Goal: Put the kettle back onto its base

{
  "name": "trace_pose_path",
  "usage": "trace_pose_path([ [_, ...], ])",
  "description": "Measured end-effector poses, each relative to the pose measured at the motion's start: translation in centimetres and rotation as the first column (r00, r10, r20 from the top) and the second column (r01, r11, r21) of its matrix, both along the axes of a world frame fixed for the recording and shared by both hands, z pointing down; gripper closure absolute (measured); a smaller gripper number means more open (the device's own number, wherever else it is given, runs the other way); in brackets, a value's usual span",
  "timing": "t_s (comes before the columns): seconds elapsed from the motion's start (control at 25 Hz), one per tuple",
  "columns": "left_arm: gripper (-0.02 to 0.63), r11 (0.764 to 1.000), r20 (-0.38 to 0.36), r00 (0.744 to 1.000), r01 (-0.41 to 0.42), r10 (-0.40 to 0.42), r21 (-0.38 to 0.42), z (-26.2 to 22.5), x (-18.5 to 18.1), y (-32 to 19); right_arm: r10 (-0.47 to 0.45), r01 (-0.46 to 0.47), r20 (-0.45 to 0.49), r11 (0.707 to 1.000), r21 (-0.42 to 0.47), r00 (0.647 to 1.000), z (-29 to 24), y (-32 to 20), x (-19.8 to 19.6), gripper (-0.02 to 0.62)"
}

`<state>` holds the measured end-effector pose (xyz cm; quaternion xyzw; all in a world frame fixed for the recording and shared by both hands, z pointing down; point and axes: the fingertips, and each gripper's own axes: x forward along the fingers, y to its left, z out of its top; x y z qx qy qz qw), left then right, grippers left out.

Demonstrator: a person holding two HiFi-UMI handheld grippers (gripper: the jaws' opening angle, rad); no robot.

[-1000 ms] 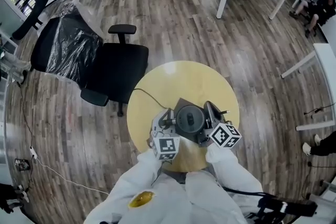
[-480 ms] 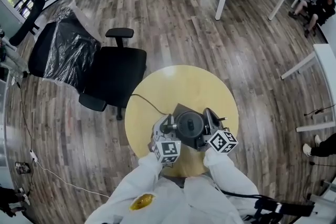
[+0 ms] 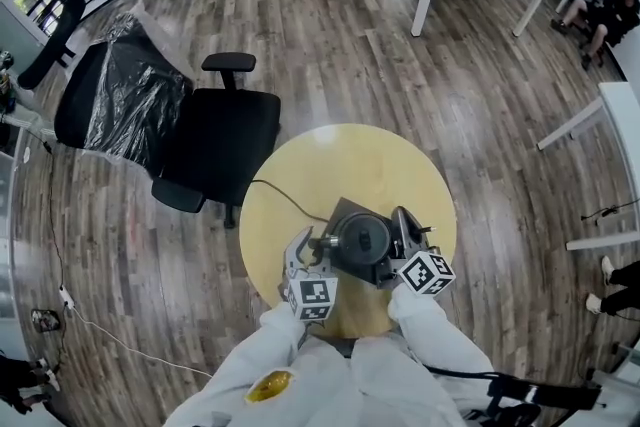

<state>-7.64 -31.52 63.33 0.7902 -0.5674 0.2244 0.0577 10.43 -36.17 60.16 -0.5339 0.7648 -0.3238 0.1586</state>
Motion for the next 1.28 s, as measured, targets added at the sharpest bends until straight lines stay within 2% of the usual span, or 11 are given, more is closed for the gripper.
trace_pose_path([
  [0.08,0.495,1.0,-0.015,1.0,-0.015,0.015,-0.021,0.3,0.0,0.7,-0.011,0.011,-0.001,1.0,0.005,1.0,-0.1,0.1,0.0,0.585],
  [0.2,0.495,0.998,-0.017,0.998,-0.058,0.058,-0.013,-0.1,0.9,1.0,-0.051,0.052,-0.021,0.998,0.031,0.998,-0.5,-0.1,-0.2,0.584],
  [0.4,0.495,0.998,-0.008,0.998,-0.067,0.067,-0.005,-0.6,0.9,0.6,-0.109,0.112,-0.076,0.993,0.042,0.991,-1.1,0.2,-0.7,0.577],
  [0.44,0.495,0.998,-0.006,0.998,-0.07,0.07,-0.009,-0.6,0.9,0.8,-0.103,0.107,-0.098,0.994,0.038,0.99,-1.2,0.2,-0.4,0.561],
  [0.52,0.495,0.997,0.001,0.997,-0.072,0.072,-0.016,-0.6,0.7,1.2,-0.091,0.095,-0.129,0.995,0.024,0.988,-1.3,0.2,0.2,0.488],
  [0.6,0.492,0.997,0.0,0.997,-0.072,0.072,-0.025,-0.7,0.4,1.9,-0.097,0.099,-0.136,0.995,0.008,0.986,-1.1,0.4,0.6,0.459],
  [0.84,0.489,0.995,0.009,0.996,-0.091,0.092,-0.026,-0.9,0.5,2.4,-0.112,0.113,-0.166,0.994,-0.007,0.98,-1.0,1.2,0.8,0.458],
  [1.08,0.489,0.996,0.067,0.994,-0.084,0.086,-0.038,-0.3,0.3,2.4,-0.092,0.087,-0.14,0.995,-0.042,0.986,0.2,2.3,1.0,0.458],
  [1.28,0.489,0.997,0.065,0.996,-0.064,0.067,-0.044,-0.4,0.1,2.6,-0.063,0.056,-0.111,0.996,-0.064,0.992,0.7,2.9,1.3,0.459],
])
